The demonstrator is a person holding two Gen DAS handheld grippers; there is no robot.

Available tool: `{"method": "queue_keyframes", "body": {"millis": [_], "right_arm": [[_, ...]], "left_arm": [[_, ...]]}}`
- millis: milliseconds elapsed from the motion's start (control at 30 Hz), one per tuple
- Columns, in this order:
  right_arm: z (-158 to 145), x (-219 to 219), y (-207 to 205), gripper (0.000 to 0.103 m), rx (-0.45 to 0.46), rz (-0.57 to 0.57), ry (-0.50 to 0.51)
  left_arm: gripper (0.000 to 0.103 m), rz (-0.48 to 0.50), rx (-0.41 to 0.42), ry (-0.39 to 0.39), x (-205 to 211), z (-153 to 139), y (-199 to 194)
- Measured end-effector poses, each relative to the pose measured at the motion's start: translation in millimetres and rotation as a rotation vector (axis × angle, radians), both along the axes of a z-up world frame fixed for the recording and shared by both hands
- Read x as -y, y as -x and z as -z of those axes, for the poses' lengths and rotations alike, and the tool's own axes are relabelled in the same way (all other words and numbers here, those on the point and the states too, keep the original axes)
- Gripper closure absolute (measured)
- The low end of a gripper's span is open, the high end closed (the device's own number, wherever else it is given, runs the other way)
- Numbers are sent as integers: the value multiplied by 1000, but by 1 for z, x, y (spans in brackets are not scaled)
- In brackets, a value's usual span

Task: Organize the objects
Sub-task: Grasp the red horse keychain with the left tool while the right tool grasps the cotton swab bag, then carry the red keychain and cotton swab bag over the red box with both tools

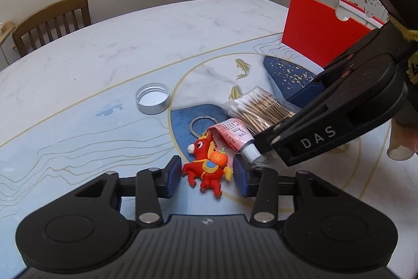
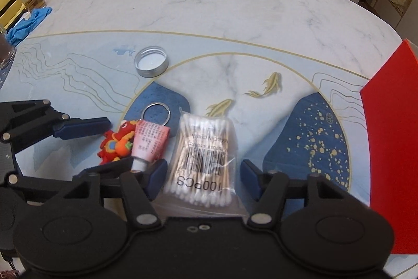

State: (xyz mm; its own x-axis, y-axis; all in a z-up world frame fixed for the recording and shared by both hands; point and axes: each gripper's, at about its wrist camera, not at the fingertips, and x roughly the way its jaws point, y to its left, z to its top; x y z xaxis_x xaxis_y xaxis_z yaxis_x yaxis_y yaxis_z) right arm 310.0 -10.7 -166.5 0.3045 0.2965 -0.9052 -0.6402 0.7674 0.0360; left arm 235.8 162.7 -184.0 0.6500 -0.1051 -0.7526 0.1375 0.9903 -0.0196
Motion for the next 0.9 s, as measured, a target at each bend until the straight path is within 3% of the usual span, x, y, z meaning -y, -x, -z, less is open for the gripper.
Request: {"method": "queue_keyframes", "body": {"millis": [300, 900], "right_arm": [[-5, 5, 1, 67, 18, 10, -3], [-51, 79, 36, 67, -6, 34, -72]], "left_arm": [[66, -56, -33, 54, -6, -4, -1], [66, -136, -38, 93, -9, -27, 25]]}}
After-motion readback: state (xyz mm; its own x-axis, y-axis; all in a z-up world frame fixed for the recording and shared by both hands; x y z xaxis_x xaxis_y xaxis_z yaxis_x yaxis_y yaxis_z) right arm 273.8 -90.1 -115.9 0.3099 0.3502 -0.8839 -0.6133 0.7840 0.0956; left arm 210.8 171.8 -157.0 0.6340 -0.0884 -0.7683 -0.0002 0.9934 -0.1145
